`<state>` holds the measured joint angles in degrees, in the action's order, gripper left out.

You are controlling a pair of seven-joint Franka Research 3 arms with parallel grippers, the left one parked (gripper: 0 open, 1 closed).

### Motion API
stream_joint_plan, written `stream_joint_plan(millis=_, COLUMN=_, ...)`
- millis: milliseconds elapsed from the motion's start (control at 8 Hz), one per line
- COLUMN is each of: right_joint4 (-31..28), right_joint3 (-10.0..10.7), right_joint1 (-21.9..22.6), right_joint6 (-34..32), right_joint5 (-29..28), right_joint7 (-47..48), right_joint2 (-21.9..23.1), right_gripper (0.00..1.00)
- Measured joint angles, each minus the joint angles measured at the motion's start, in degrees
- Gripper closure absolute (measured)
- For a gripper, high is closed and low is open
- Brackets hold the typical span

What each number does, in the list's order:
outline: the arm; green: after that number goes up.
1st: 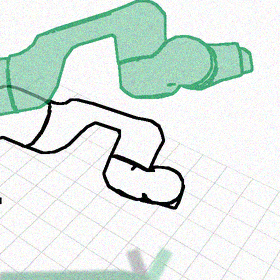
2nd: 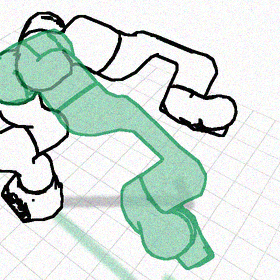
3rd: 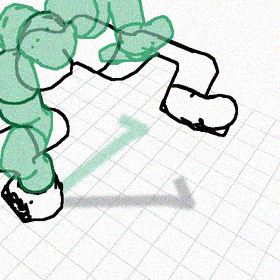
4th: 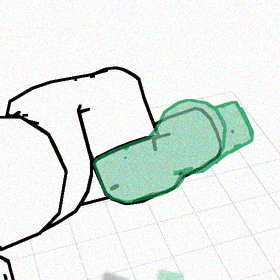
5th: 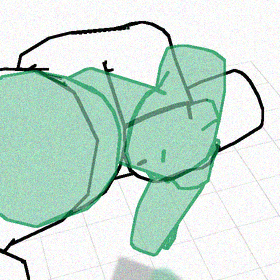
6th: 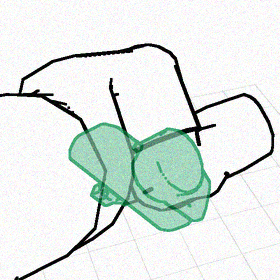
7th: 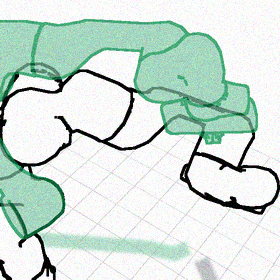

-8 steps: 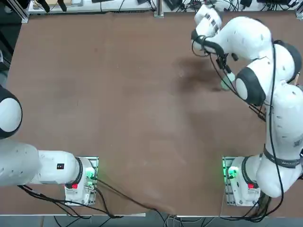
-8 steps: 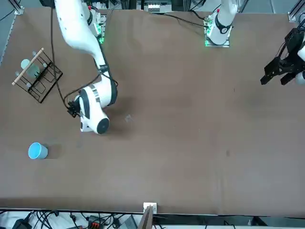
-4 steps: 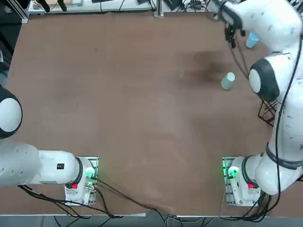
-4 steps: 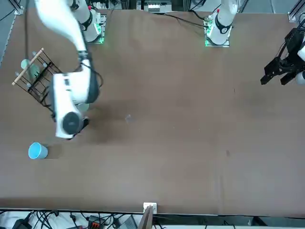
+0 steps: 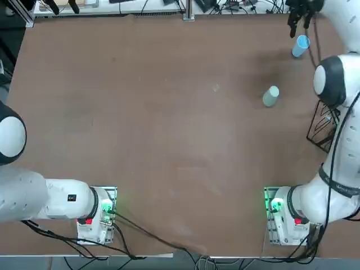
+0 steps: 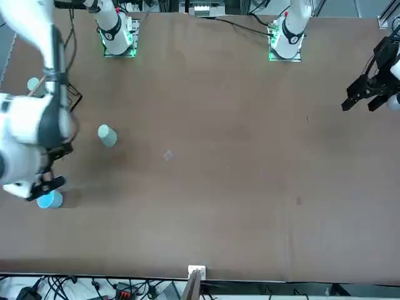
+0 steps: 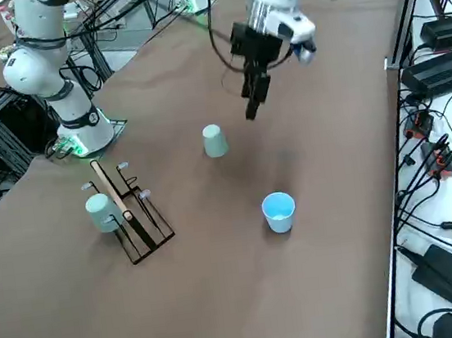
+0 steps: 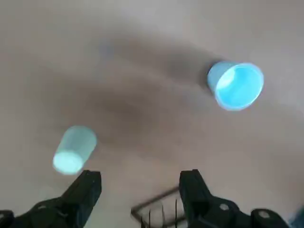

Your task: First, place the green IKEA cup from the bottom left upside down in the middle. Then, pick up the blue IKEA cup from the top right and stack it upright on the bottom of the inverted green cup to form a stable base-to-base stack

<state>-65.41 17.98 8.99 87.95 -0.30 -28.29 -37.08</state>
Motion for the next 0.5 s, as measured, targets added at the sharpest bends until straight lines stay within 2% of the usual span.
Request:
stream_joint_plan(millis=250, right_joint4=-0.2, right_joint3=-0.1, right_joint1=-5.2, right_joint6=8.5, right_joint5=-3.0, right_joint7=-5.9, right_joint2=-1.7, right_gripper=0.0)
stream_joint_plan(millis=500, right_joint4=-1.1, right_joint3=-0.2, right_joint1=-8.4, right_joint6=16.3, right_joint5=-6.4, right_joint7=-12.0, right_joint2=-4.8, right_gripper=0.02)
